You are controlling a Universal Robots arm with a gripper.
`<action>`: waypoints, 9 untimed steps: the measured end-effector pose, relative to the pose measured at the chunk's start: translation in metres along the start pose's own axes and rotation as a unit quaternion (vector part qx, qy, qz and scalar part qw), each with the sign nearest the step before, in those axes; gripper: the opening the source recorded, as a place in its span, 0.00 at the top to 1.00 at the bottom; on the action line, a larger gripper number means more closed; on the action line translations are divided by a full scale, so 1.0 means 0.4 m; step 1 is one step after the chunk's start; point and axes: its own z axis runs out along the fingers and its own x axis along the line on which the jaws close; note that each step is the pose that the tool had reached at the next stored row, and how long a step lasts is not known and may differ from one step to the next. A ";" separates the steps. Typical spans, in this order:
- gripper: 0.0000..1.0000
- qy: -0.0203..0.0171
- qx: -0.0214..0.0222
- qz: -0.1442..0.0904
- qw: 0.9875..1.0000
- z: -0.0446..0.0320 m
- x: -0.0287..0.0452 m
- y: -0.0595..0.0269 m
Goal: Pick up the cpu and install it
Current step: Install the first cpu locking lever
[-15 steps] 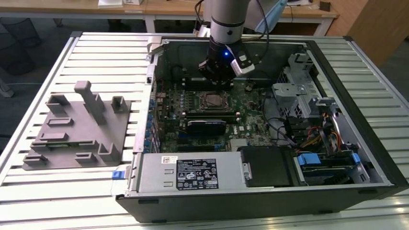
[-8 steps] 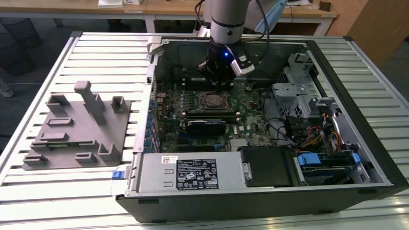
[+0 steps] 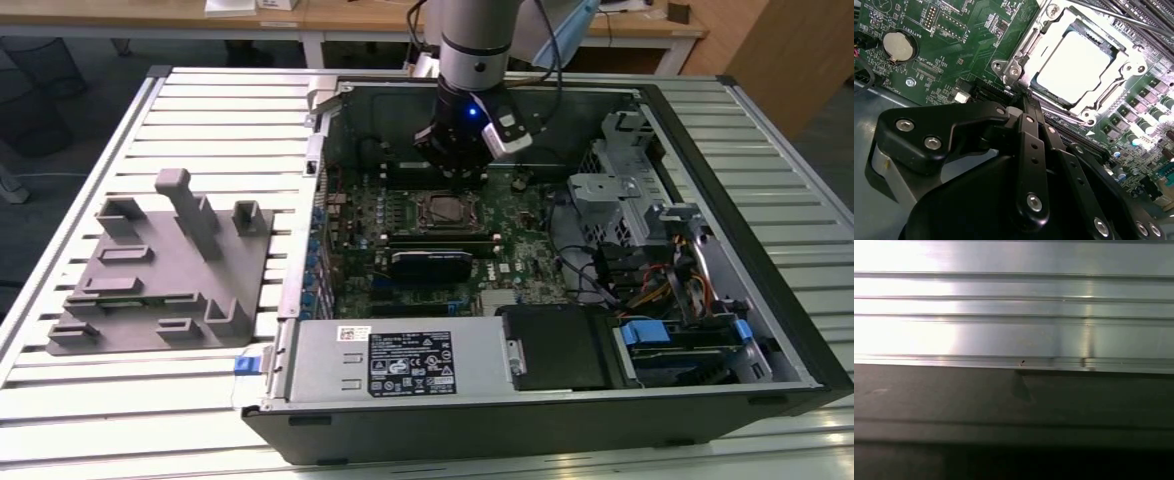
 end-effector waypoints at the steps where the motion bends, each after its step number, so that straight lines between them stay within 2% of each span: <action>1: 0.89 0.000 0.002 0.000 1.000 0.001 0.000 0.000; 4: 0.89 0.000 0.011 0.000 1.000 0.007 -0.002 -0.001; 6: 0.89 0.000 0.014 0.000 1.000 0.011 -0.003 0.000; 9: 0.89 0.000 0.014 0.000 1.000 0.011 -0.004 0.000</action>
